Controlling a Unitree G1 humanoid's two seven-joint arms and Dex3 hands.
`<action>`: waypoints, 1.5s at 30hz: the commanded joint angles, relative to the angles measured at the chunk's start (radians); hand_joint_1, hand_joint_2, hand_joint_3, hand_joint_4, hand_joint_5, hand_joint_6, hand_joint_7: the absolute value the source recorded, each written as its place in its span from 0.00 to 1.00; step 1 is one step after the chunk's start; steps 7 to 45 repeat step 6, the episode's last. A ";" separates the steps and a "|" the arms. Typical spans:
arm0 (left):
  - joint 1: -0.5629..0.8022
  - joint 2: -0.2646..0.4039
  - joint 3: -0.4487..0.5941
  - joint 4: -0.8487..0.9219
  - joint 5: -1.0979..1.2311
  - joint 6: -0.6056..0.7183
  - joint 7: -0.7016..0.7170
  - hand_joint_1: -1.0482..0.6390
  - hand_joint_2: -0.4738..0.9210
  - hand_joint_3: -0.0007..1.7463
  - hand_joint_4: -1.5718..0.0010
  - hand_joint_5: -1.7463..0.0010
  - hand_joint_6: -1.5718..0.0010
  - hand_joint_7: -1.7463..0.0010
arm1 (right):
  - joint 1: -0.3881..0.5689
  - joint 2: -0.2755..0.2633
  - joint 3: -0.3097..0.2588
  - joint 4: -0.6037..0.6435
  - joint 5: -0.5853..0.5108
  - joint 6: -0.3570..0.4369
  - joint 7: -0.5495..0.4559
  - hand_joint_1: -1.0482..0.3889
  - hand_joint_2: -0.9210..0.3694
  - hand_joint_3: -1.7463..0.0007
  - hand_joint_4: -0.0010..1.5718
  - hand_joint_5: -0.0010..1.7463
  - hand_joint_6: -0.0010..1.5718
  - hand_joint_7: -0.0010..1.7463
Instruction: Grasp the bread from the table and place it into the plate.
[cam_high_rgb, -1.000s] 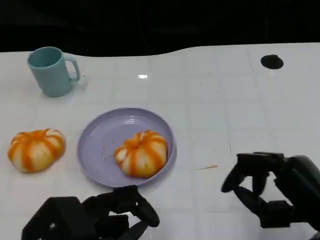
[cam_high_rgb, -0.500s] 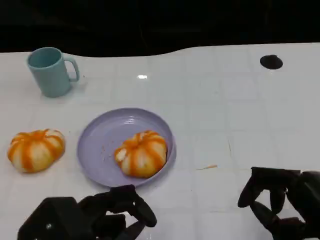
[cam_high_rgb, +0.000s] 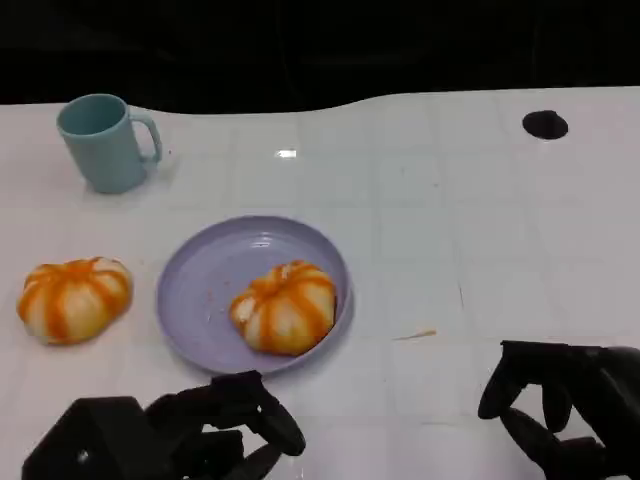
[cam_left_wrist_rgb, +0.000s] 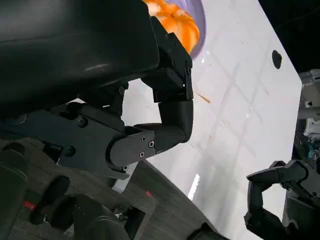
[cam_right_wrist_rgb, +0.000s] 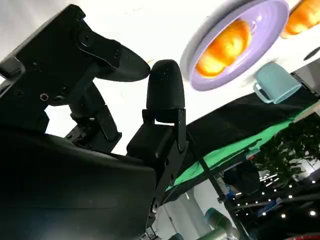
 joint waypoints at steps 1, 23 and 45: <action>-0.001 0.015 0.011 0.002 -0.001 -0.011 -0.012 0.41 1.00 0.31 0.59 0.00 0.63 0.17 | -0.010 -0.010 0.001 0.003 -0.001 0.001 -0.004 0.66 0.49 0.32 0.60 0.95 0.60 0.65; 0.001 0.013 0.018 0.006 -0.008 -0.009 -0.015 0.42 1.00 0.30 0.59 0.00 0.63 0.17 | -0.008 -0.005 0.005 -0.001 0.000 0.005 -0.002 0.67 0.49 0.33 0.61 0.94 0.60 0.63; 0.001 0.013 0.018 0.006 -0.008 -0.009 -0.015 0.42 1.00 0.30 0.59 0.00 0.63 0.17 | -0.008 -0.005 0.005 -0.001 0.000 0.005 -0.002 0.67 0.49 0.33 0.61 0.94 0.60 0.63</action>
